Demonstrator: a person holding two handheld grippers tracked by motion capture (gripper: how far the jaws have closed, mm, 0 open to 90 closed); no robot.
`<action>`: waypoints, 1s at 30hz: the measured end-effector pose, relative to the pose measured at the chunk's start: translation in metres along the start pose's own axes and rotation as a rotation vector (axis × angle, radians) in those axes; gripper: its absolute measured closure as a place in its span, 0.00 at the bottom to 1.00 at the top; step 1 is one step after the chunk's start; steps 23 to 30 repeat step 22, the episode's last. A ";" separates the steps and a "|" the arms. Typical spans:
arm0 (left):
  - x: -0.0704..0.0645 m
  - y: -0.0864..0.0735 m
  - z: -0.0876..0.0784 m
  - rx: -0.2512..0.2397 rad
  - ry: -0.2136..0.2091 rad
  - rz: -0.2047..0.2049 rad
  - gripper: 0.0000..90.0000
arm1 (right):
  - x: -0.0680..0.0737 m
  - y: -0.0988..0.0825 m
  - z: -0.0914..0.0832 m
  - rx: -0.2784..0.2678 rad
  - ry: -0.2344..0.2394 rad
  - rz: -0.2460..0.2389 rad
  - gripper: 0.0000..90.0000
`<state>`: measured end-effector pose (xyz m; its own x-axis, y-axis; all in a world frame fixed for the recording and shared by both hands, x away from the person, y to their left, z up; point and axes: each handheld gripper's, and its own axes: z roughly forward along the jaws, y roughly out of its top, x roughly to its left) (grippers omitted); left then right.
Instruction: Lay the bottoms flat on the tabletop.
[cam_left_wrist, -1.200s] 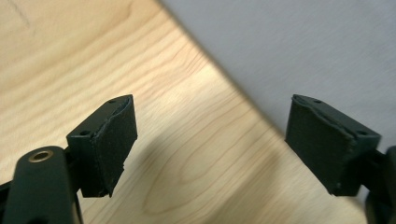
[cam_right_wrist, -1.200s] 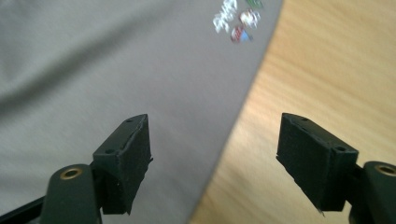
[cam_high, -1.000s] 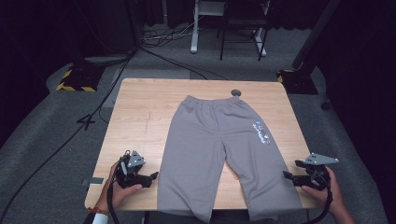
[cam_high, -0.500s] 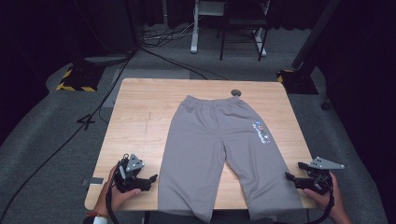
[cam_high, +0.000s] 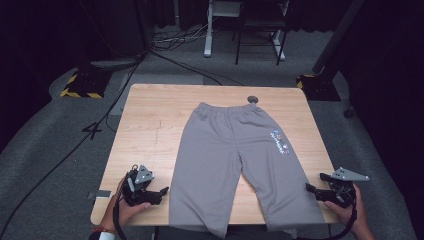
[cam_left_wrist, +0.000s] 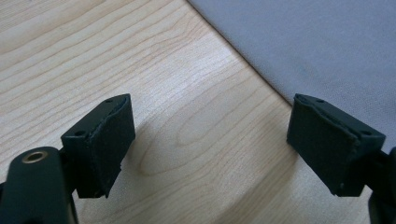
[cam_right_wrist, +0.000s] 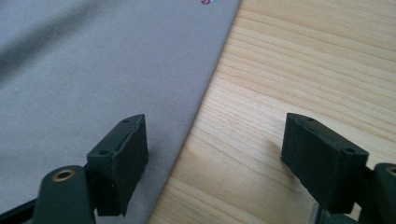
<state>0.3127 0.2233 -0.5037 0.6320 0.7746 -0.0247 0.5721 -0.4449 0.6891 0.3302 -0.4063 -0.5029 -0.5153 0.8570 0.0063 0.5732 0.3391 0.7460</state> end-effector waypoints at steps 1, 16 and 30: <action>0.000 0.000 0.000 0.001 0.001 0.004 0.17 | 0.000 0.000 0.000 0.000 0.000 0.000 0.25; 0.000 0.000 0.000 0.000 0.004 0.005 0.17 | 0.000 0.000 0.000 -0.001 0.001 0.001 0.25; 0.000 0.001 0.001 0.000 0.006 0.001 0.17 | 0.000 0.000 0.000 -0.001 0.001 0.000 0.25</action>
